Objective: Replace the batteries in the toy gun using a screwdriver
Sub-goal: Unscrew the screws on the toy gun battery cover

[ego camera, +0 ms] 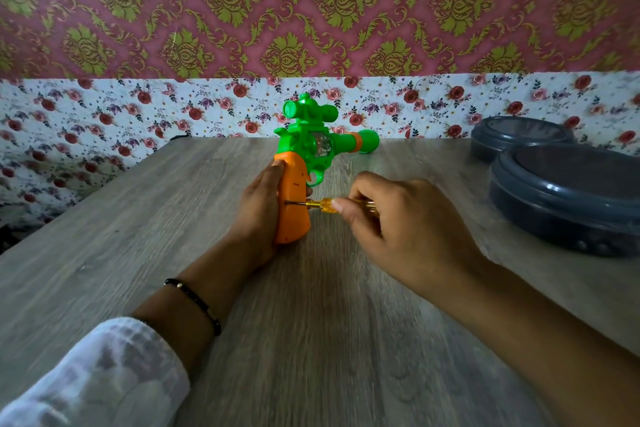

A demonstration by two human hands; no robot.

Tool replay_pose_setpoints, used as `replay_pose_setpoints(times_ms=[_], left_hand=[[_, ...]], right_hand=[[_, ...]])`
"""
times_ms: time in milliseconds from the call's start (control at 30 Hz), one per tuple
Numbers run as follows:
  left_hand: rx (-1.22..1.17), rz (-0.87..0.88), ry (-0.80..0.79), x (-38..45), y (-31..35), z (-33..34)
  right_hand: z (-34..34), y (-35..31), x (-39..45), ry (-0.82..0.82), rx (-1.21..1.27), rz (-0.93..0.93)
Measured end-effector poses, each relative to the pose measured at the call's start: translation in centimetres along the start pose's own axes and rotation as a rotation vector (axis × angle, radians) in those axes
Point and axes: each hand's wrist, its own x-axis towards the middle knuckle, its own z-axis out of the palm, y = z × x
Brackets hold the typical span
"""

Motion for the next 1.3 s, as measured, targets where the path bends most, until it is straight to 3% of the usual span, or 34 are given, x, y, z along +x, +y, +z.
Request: replay_pose_setpoints(times_ms=[100,333,533,1000,1300], left_hand=[[-0.006,-0.004,0.010,0.09,-0.05,-0.02],[-0.021,0.006,0.014,-0.09,-0.02,0.13],[-0.028,-0.002,0.027,0.13,-0.11,0.00],[-0.063,-0.008,0.022,-0.59,0.47,0.44],[-0.057,-0.005,0.043,-0.66,0.57,0.51]], right_hand=[[-0.18,-0.32,0.04,0.007,0.025,-0.018],[-0.15,-0.36,0.08,-0.002,0.341,0.103],[-0.22,-0.39,0.02,-0.017,0.204,0.131],[-0.30,-0.39,0.11,0.005,0.388,0.123],[-0.04,-0.10,-0.15,0.035,0.133,0.103]])
